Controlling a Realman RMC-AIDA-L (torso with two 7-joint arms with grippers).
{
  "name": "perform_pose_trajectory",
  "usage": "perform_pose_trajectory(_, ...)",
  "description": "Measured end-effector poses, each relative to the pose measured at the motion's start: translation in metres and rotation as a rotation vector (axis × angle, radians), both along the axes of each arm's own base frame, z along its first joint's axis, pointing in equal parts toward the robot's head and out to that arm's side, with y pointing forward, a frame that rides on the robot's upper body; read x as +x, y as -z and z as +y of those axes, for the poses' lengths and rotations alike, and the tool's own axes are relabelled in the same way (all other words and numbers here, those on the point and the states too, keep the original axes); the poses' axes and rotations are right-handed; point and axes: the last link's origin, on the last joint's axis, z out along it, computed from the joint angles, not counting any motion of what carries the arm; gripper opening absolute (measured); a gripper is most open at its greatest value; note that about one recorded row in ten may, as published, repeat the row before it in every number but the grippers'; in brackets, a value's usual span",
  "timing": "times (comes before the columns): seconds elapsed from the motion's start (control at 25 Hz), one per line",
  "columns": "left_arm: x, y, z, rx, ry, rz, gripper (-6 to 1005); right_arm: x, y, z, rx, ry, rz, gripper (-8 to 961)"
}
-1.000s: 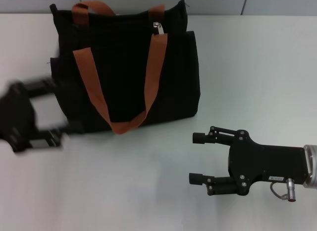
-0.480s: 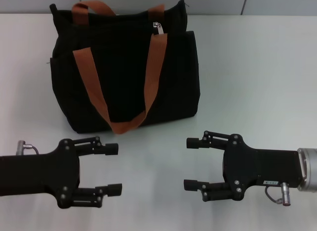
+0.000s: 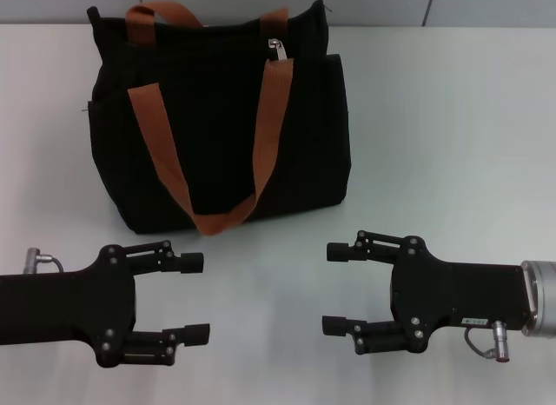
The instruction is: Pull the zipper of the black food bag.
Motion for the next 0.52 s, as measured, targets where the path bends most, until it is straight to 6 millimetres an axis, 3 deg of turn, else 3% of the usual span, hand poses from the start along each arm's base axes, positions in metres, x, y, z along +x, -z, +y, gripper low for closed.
perform_pose_trajectory(0.52, -0.0007, -0.0004, -0.0013, 0.000, -0.002, -0.002, 786, 0.0006, 0.0012, 0.0007, 0.011, -0.005, -0.008, 818)
